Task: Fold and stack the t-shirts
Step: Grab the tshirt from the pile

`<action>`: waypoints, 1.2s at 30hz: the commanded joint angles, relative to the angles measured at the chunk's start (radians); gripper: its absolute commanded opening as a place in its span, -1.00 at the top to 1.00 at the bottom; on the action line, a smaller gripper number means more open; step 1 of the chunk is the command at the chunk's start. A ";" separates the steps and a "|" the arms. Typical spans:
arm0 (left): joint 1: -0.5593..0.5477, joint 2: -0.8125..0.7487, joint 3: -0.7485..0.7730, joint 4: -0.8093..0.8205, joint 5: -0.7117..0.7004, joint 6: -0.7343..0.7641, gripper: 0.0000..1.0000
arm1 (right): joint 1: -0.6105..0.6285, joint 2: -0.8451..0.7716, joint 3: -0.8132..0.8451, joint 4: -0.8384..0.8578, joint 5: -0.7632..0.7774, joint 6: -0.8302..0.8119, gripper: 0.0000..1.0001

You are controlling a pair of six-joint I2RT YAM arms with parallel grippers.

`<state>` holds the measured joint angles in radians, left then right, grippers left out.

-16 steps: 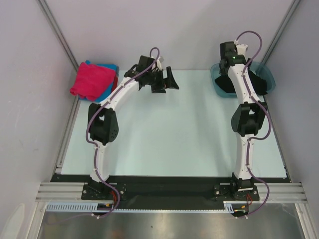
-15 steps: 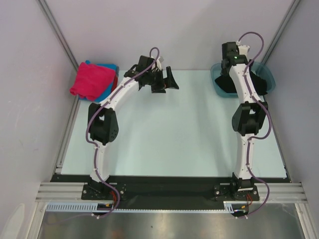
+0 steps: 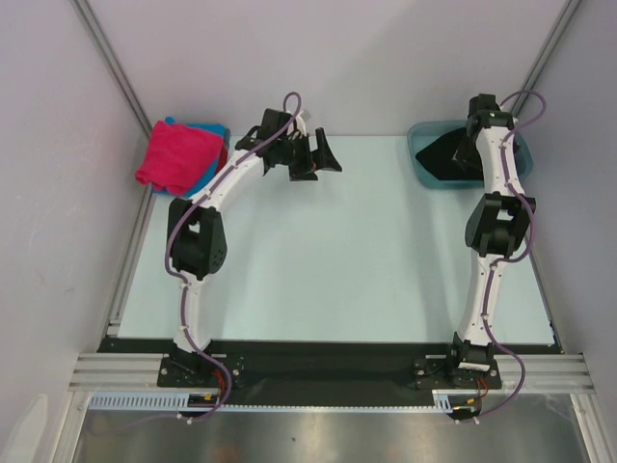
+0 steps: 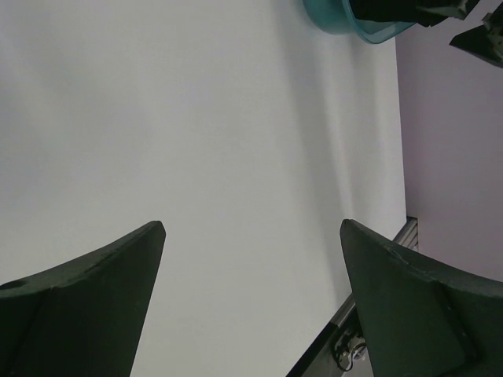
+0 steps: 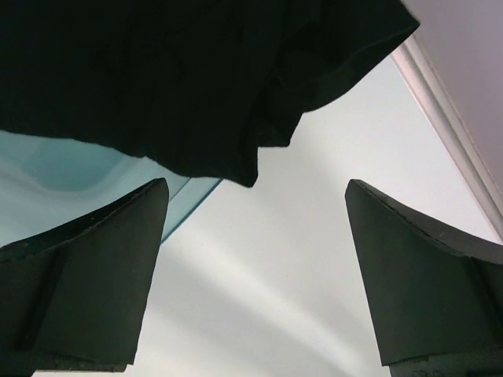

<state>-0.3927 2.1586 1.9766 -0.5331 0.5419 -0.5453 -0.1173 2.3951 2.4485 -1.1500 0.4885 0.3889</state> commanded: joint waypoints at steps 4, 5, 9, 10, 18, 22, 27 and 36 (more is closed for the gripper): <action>0.028 0.010 -0.007 0.054 0.081 -0.036 -1.00 | -0.008 0.006 0.046 -0.097 -0.071 0.033 -0.99; 0.028 0.010 -0.005 0.059 0.081 -0.038 -1.00 | -0.010 0.007 0.043 -0.106 -0.070 0.045 -0.97; 0.028 0.015 -0.007 0.062 0.087 -0.041 -0.99 | -0.030 0.012 0.029 -0.140 -0.079 0.073 -0.76; 0.028 0.014 -0.009 0.062 0.087 -0.041 -1.00 | -0.031 0.010 0.023 -0.139 -0.077 0.073 -0.71; 0.028 0.007 -0.013 0.061 0.081 -0.041 -1.00 | -0.042 0.012 0.024 -0.083 -0.096 0.079 0.70; 0.028 0.006 -0.015 0.058 0.078 -0.042 -1.00 | -0.042 -0.007 0.011 -0.030 -0.131 0.059 1.00; 0.028 0.006 -0.016 0.058 0.078 -0.042 -0.99 | -0.036 -0.125 -0.080 0.159 -0.175 0.019 1.00; 0.032 -0.006 -0.042 0.076 0.081 -0.047 -1.00 | -0.025 -0.189 -0.066 0.271 -0.151 -0.054 1.00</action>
<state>-0.3653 2.1777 1.9457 -0.4900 0.6014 -0.5777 -0.1463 2.2890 2.3436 -0.9581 0.3233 0.3771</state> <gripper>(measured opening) 0.996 0.010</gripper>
